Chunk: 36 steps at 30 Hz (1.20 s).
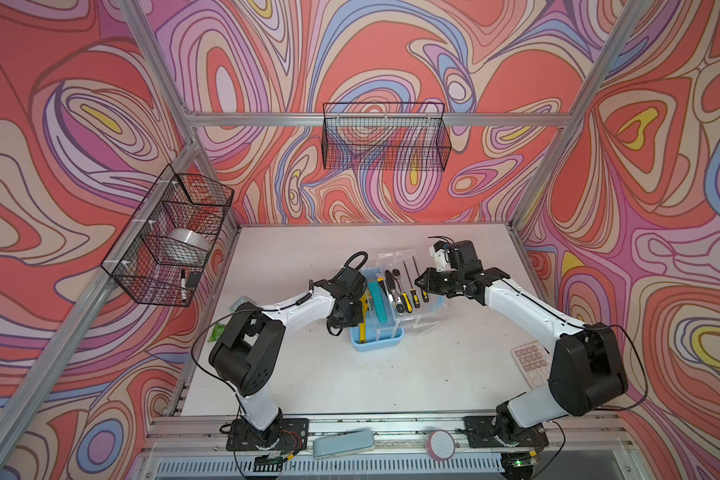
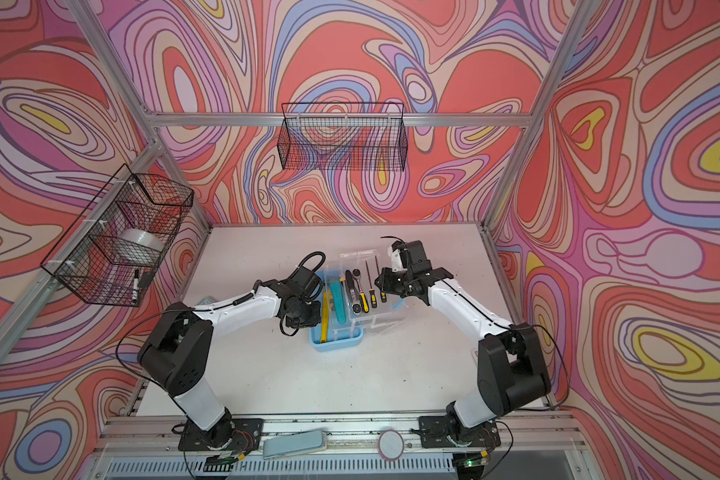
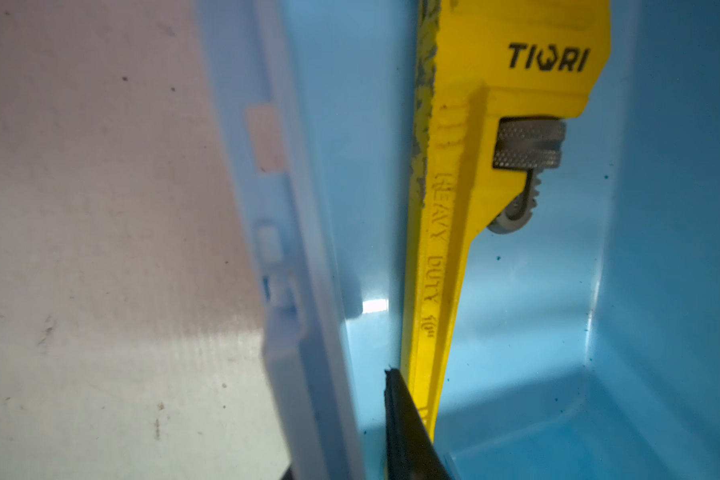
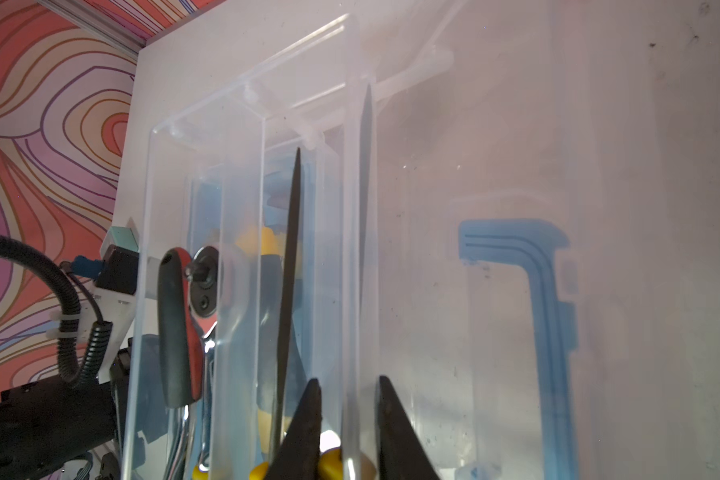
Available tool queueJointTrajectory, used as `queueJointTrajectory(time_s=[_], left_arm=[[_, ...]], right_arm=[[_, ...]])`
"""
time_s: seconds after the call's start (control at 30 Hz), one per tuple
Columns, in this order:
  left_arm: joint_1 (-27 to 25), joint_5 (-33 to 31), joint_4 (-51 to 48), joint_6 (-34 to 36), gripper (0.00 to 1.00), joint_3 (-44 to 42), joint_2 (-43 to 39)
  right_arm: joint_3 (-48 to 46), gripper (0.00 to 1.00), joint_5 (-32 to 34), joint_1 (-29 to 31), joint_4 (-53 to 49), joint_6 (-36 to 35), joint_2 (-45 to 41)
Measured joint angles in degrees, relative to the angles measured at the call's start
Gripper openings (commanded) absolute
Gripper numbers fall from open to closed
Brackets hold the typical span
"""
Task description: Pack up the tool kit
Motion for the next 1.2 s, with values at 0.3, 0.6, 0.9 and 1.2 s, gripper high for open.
queueJointTrajectory(time_s=[0.3,0.6,0.9,1.2], left_arm=[[-1.27,0.39,1.27,-2.97,0.37,1.70,1.73],[-1.75,0.09,1.95,-3.34,0.48,1.68,-0.44],[-0.83,-5.16,-0.04,-1.75,0.46,1.75,-10.34],[-0.85,0.57,0.63,1.86,0.45,11.76,-10.91]], right_arm=[[6.60,0.18,13.92,5.81,-8.41,0.98,2.27],[9.55,0.17,25.16,10.01,-12.15,1.97,3.96],[11.96,0.17,30.51,12.90,-14.34,1.95,5.99],[13.77,0.17,32.94,14.10,-16.00,1.84,7.37]])
